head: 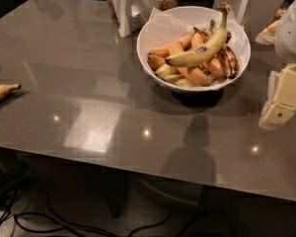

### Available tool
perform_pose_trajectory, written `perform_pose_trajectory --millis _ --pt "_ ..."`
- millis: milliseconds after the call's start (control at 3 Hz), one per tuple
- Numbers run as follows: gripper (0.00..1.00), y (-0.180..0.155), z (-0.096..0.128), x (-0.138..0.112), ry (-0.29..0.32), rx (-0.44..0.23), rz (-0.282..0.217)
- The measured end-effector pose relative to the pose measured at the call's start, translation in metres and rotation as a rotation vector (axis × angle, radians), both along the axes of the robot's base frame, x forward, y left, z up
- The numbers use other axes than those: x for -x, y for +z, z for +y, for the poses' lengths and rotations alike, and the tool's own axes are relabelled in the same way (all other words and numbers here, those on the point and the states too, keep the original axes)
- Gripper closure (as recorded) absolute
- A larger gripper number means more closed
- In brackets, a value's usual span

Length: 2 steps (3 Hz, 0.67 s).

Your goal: Pick banana from white bowl

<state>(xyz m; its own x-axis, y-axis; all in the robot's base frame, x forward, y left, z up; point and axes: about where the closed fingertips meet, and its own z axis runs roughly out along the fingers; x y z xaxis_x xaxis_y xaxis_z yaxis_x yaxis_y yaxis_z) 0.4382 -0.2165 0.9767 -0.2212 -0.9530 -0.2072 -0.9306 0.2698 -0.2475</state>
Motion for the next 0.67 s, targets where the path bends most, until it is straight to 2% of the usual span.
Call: perform_pose_trajectory --millis 333,667 --pt "0.0 0.0 0.0 0.0 0.0 0.0 0.0" --pt "0.0 0.0031 0.0042 -0.0035 0.023 -0.016 -0.041"
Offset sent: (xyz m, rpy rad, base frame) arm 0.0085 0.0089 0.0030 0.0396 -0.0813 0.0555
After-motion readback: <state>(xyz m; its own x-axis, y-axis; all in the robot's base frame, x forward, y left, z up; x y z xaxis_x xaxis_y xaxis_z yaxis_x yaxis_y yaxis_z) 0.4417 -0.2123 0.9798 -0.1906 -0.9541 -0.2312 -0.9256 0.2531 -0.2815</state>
